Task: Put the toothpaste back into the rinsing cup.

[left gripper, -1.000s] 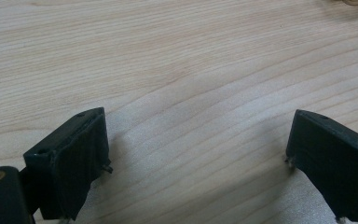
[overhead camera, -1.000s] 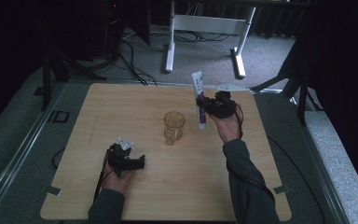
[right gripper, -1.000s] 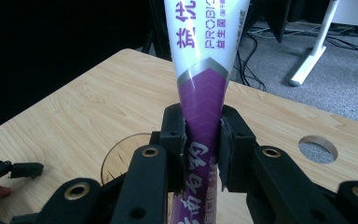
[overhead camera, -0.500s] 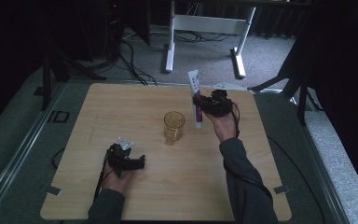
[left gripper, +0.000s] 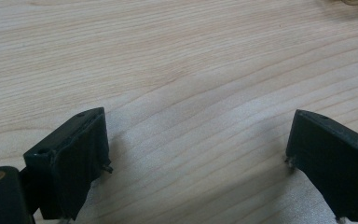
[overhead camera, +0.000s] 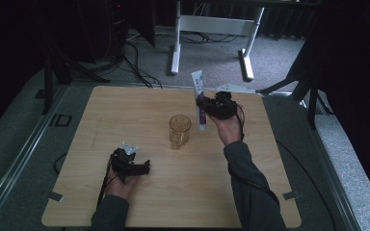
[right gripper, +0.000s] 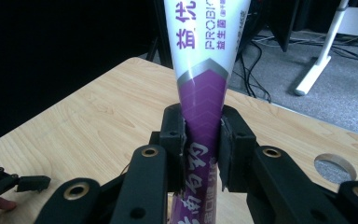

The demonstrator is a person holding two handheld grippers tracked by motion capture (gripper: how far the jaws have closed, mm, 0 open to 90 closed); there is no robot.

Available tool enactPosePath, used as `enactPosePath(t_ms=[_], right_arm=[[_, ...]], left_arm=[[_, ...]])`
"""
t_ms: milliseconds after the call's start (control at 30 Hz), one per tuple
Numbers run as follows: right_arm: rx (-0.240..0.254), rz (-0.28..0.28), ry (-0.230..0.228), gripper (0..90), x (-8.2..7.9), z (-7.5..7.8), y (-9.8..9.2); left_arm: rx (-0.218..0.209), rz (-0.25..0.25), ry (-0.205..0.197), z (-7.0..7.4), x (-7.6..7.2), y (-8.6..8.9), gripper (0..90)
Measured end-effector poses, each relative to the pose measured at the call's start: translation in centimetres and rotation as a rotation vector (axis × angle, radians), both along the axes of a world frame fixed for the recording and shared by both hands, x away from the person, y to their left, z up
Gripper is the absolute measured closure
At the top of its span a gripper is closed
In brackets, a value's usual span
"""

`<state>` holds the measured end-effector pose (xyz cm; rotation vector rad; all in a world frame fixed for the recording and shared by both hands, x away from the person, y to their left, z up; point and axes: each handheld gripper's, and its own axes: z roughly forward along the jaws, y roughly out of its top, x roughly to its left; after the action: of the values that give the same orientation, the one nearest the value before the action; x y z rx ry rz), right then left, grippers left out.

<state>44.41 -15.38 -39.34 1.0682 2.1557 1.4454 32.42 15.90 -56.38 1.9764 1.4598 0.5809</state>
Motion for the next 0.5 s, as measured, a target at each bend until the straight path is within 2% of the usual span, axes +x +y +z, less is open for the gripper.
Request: enactPosePath(t_ms=[500], right_arm=[[-0.025,0.001,-0.016,74.2,0.32,0.20,0.91]], left_arm=[[0.000,0.001,-0.001,-0.01,0.00,-0.01,5.8]])
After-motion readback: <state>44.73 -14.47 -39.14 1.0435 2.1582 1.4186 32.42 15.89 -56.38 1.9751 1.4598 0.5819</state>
